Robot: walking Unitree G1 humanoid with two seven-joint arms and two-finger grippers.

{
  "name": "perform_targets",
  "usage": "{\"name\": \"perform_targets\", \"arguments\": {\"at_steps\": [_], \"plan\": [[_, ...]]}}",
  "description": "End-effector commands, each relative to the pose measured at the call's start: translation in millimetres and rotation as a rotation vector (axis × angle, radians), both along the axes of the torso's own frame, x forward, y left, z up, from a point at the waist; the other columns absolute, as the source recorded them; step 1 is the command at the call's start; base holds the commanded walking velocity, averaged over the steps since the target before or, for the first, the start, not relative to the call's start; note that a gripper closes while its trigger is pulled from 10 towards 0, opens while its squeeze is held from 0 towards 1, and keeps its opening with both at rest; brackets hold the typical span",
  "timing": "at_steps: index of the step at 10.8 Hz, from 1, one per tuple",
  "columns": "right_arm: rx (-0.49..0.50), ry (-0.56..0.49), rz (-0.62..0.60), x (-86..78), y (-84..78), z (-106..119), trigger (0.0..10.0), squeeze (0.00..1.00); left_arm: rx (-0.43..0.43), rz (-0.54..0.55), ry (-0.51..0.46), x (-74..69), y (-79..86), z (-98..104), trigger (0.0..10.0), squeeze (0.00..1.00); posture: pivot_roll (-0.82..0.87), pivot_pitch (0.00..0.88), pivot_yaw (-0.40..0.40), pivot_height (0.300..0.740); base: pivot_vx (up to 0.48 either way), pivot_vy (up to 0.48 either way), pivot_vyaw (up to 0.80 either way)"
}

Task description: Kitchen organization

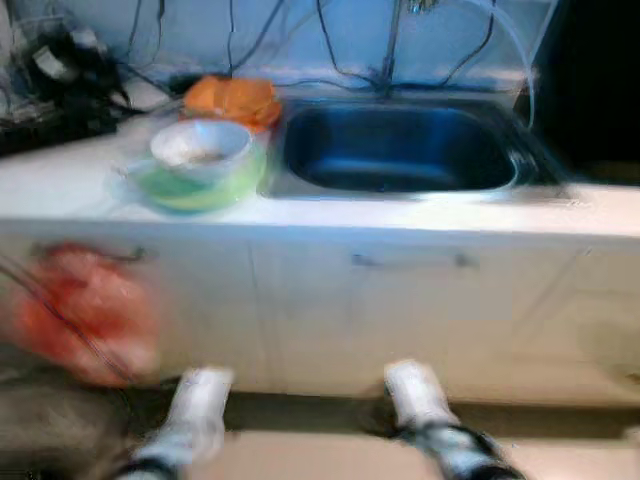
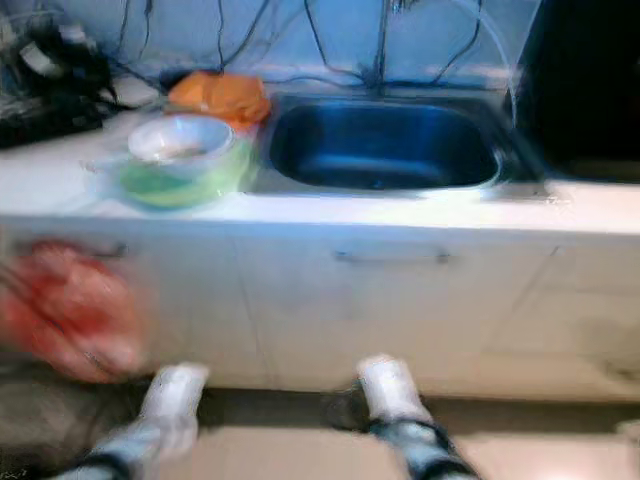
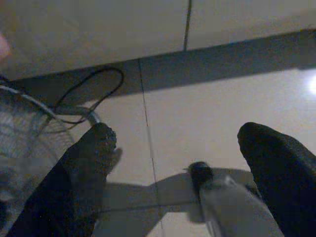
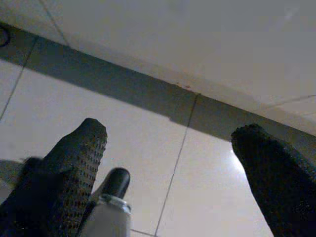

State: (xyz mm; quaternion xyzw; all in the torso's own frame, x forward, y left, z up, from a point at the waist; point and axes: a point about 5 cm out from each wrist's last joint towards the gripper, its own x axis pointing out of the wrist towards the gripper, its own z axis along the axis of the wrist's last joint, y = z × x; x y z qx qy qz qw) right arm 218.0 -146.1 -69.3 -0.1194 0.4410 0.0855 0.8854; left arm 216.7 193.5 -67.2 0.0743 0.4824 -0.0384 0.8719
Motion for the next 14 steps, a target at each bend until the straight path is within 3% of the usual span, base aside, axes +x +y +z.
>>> {"name": "perform_targets", "arguments": {"at_steps": [1, 7, 8, 9, 10, 11, 14], "plan": [[0.033, -0.025, 0.017, 7.3, 14.3, 5, 10.0, 0.00, 0.035, 0.015, 0.007, -2.0, 15.3, 1, 10.0, 0.00, 0.03, 0.000, 0.001, 0.740, 0.266, 0.398, 0.00], [0.033, -0.025, 0.017, 7.3, 14.3, 5, 10.0, 0.00, 0.035, 0.015, 0.007, -2.0, 15.3, 1, 10.0, 0.00, 0.03, 0.000, 0.001, 0.740, 0.266, 0.398, 0.00], [0.066, -0.061, 0.004, 8.7, 18.4, 6, 10.0, 0.00, 0.029, 0.031, -0.078, 4.0, 16.6, 6, 10.0, 0.00, 0.04, 0.000, 0.012, 0.740, 0.000, 0.000, 0.00], [0.066, -0.063, -0.014, 6.4, 1.9, 5, 10.0, 0.00, 0.013, 0.043, -0.127, 7.5, 16.4, 9, 10.0, 0.00, 0.04, 0.000, 0.012, 0.740, 0.000, -0.277, 0.00], [0.041, -0.040, -0.030, -0.3, -27.5, 3, 10.0, 0.00, 0.012, 0.041, -0.127, 7.6, 16.3, 9, 10.0, 0.00, 0.04, 0.000, 0.013, 0.740, 0.000, -0.472, 0.00], [0.024, -0.023, -0.036, -4.7, -38.9, 1, 10.0, 0.00, 0.012, 0.037, -0.126, 7.8, 16.2, 9, 10.0, 0.00, 0.04, 0.000, 0.013, 0.740, 0.000, -0.472, 0.00], [0.013, -0.039, -0.027, -0.3, -40.8, 4, 10.0, 0.00, -0.020, 0.049, -0.132, 6.8, 15.4, 8, 10.0, 0.00, 0.05, 0.000, 0.011, 0.740, 0.000, -0.477, 0.00]]}}
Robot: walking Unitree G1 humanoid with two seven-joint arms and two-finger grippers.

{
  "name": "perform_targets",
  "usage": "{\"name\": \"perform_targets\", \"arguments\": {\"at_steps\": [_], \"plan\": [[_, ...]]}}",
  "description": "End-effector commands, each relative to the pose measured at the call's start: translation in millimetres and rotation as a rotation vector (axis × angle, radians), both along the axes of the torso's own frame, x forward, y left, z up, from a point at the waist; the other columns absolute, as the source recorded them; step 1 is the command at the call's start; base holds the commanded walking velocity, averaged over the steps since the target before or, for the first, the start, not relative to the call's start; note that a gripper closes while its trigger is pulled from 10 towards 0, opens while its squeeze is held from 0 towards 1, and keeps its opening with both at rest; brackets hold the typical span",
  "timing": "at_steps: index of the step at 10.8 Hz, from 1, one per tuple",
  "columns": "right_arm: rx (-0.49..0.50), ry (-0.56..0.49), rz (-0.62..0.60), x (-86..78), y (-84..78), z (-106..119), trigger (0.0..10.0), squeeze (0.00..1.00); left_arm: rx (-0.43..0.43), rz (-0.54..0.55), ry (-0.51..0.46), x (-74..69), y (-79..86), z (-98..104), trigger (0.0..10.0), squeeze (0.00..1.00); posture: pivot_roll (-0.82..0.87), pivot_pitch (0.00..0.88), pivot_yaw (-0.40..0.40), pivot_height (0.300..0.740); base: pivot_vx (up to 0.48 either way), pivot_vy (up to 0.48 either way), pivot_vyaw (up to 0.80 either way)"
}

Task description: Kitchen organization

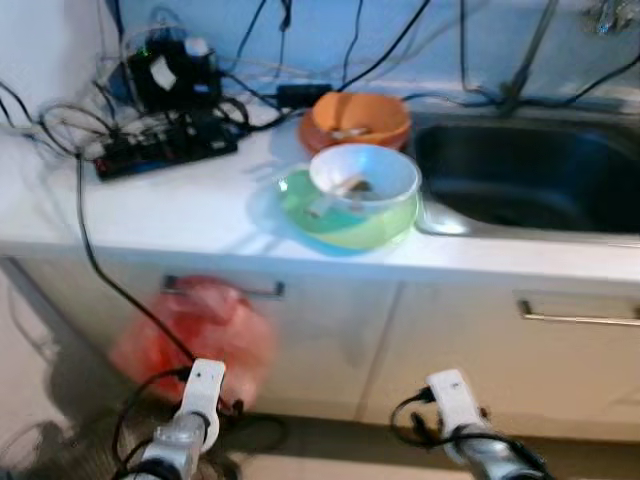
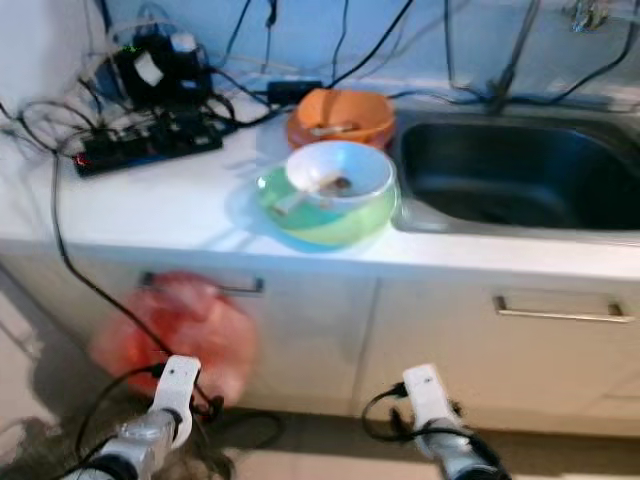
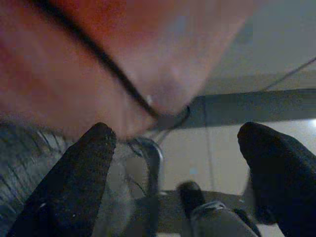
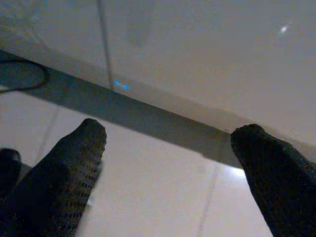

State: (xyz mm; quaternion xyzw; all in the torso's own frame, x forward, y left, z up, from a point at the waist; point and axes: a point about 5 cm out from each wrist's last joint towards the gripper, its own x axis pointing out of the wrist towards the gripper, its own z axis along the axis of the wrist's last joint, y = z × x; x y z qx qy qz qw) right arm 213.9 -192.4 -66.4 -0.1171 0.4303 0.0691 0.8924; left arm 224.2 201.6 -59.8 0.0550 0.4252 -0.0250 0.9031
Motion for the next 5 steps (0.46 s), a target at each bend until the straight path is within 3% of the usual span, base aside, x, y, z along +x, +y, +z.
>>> {"name": "perform_targets", "arguments": {"at_steps": [1, 5], "plan": [[0.018, -0.013, 0.009, 4.8, 6.2, 2.1, 10.0, 0.00, -0.007, 0.030, -0.001, -1.3, 7.1, 0.5, 10.0, 0.00, 0.05, 0.000, 0.012, 0.740, 0.000, 0.000, 0.00], [0.039, -0.042, 0.021, 11.2, 7.8, 7.3, 10.0, 0.00, 0.000, 0.032, 0.002, -1.9, 8.8, 0.4, 10.0, 0.00, 0.04, 0.000, 0.017, 0.740, 0.000, 0.000, 0.00]]}}
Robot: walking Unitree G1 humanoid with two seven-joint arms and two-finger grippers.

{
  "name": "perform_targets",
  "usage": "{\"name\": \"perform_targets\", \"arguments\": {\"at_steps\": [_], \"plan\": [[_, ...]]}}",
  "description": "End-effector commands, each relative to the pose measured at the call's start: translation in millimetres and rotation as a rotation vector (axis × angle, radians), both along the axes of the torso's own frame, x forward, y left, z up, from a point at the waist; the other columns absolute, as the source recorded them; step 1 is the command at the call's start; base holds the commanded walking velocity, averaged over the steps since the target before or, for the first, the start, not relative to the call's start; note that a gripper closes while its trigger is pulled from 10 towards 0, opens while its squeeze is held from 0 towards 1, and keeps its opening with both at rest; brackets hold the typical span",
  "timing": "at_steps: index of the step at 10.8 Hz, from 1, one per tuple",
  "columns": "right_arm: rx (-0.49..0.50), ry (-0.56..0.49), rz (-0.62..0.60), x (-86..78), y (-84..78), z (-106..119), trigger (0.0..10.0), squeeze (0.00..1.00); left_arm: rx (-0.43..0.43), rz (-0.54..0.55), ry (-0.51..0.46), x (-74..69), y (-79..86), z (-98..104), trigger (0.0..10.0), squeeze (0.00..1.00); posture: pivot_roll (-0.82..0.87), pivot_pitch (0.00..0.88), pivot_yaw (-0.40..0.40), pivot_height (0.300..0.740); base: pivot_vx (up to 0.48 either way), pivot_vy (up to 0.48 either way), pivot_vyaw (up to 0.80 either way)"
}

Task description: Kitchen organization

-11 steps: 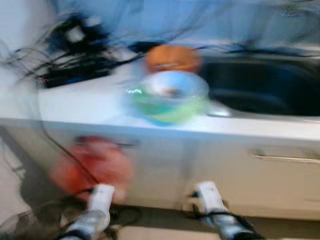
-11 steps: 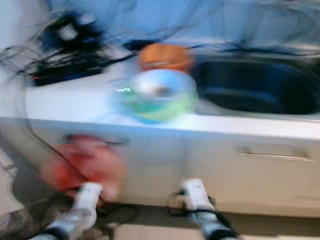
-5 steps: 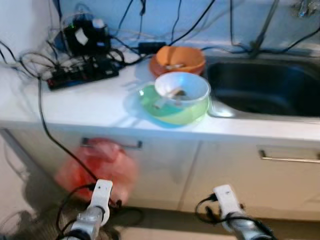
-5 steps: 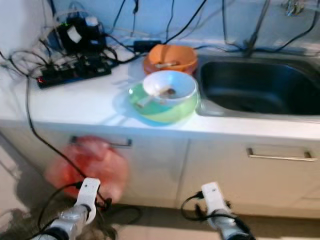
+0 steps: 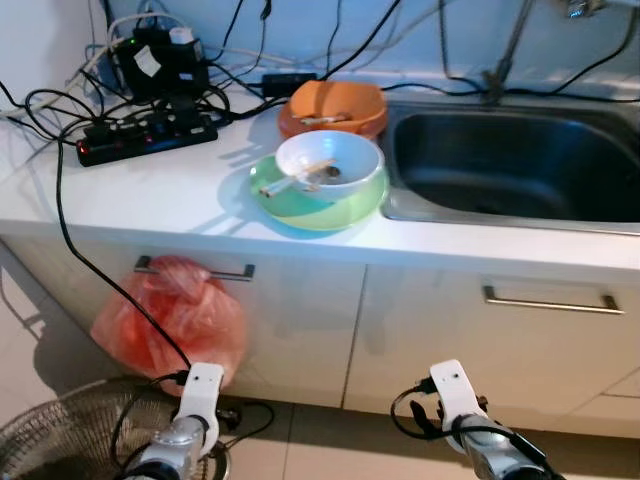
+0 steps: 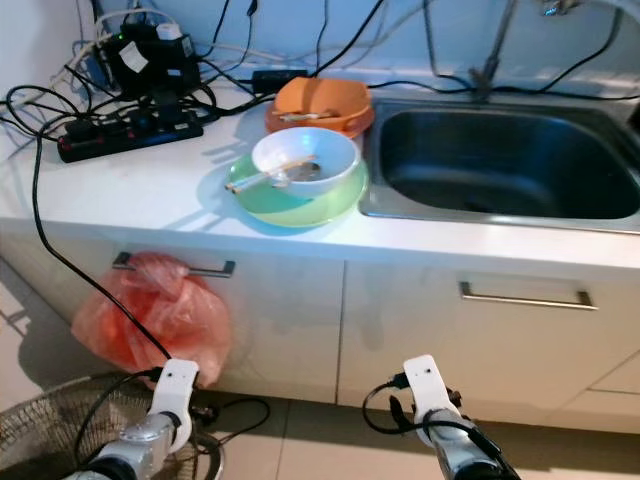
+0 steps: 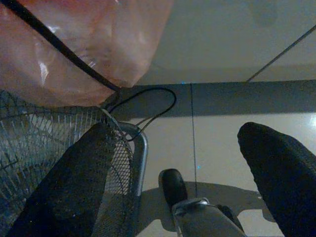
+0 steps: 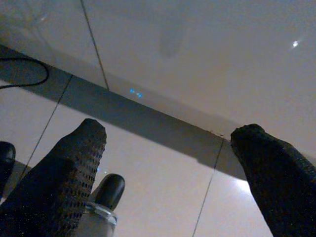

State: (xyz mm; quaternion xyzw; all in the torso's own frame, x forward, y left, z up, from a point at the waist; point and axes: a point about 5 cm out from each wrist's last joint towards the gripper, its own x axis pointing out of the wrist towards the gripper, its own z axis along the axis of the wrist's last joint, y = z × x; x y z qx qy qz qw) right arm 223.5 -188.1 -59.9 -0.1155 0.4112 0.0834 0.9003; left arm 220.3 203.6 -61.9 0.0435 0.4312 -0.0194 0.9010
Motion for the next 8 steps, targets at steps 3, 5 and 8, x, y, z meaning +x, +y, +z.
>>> {"name": "perform_targets", "arguments": {"at_steps": [3, 5, 8], "plan": [[0.014, 0.006, -0.012, -2.7, -1.2, -1, 10.0, 0.00, 0.007, 0.029, -0.013, 1.5, 6.5, 2, 10.0, 0.00, 0.04, 0.000, 0.016, 0.740, 0.000, -0.320, 0.00], [-0.005, 0.049, -0.028, -14.6, -5.9, -9, 10.0, 0.00, 0.006, 0.030, -0.012, 1.3, 5.8, 2, 10.0, 0.00, 0.04, 0.000, 0.012, 0.740, 0.000, -0.480, 0.00], [0.010, 0.023, -0.017, -5.7, -3.2, -4, 10.0, 0.00, 0.003, 0.030, -0.008, 1.5, 5.5, 2, 10.0, 0.00, 0.04, 0.000, 0.012, 0.740, 0.000, -0.480, 0.00]]}}
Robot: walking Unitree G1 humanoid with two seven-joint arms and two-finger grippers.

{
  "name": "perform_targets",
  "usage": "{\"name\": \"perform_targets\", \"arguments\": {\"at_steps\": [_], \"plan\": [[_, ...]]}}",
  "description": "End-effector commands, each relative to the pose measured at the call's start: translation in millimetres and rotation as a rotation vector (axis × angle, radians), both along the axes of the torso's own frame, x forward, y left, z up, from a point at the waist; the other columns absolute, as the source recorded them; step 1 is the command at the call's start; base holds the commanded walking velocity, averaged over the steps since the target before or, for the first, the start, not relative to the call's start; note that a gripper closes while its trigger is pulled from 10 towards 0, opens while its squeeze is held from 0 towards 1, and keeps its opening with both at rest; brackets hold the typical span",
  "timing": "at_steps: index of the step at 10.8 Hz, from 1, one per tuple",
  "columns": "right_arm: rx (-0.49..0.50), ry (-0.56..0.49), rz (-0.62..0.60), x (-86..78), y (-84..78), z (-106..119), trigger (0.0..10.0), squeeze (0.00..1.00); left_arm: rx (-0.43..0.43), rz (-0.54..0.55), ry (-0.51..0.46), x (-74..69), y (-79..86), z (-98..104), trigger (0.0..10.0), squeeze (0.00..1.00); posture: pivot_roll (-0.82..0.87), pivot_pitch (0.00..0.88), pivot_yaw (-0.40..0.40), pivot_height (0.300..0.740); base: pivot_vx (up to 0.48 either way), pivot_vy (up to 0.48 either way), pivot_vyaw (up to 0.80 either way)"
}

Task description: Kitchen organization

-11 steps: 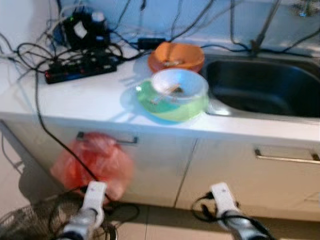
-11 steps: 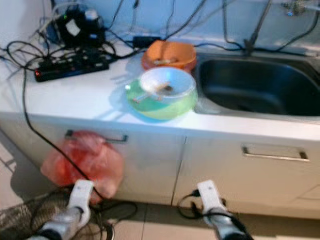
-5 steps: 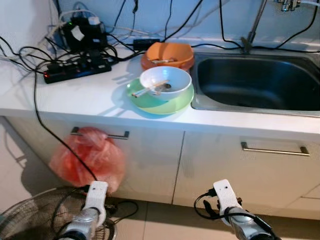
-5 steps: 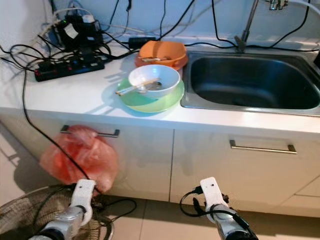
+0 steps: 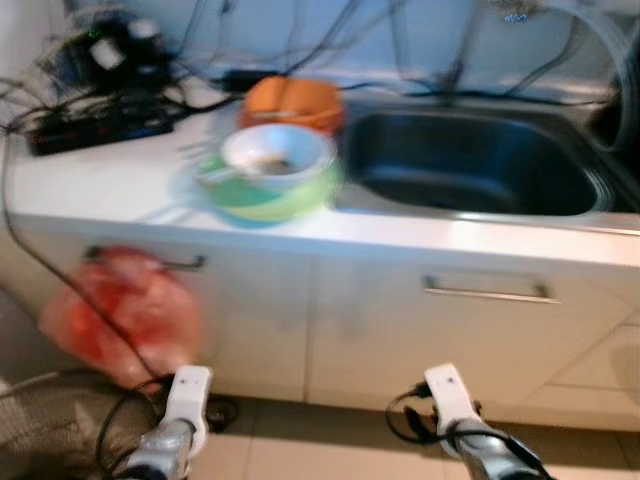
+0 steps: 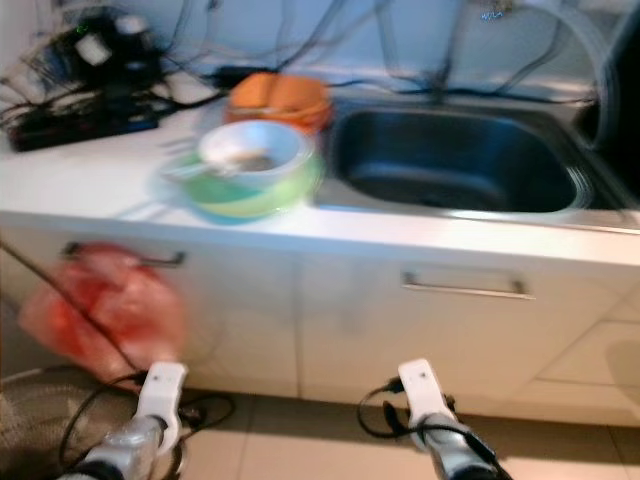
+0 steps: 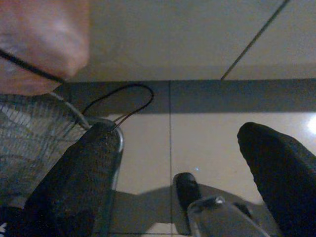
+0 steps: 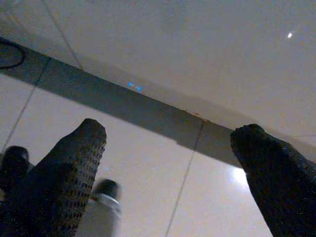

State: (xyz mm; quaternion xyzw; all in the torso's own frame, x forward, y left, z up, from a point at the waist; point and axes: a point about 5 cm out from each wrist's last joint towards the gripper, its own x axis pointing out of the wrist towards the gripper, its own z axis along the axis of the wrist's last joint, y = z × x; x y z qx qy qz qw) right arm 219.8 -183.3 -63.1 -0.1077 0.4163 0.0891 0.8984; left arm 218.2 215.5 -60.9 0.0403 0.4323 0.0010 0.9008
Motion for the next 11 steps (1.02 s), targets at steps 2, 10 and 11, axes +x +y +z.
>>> {"name": "perform_targets", "arguments": {"at_steps": [2, 10, 11], "plan": [[-0.001, -0.004, -0.024, 0.5, -10.5, 2, 10.0, 0.00, -0.038, -0.048, -0.103, 5.9, -12.3, 4, 10.0, 0.00, 0.04, 0.000, 0.012, 0.740, 0.000, 0.000, 0.00], [0.246, -0.442, -0.053, 65.9, 11.4, 75, 10.0, 0.00, -0.057, -0.072, -0.633, 65.0, -16.6, 84, 10.0, 0.00, 0.05, 0.000, 0.012, 0.740, 0.000, 0.000, 0.00], [0.249, -0.498, -0.034, 70.6, 10.6, 82, 10.0, 0.00, -0.050, -0.104, -0.724, 64.9, -19.4, 106, 10.0, 0.00, 0.06, 0.000, 0.014, 0.740, 0.000, 0.000, 0.00]]}}
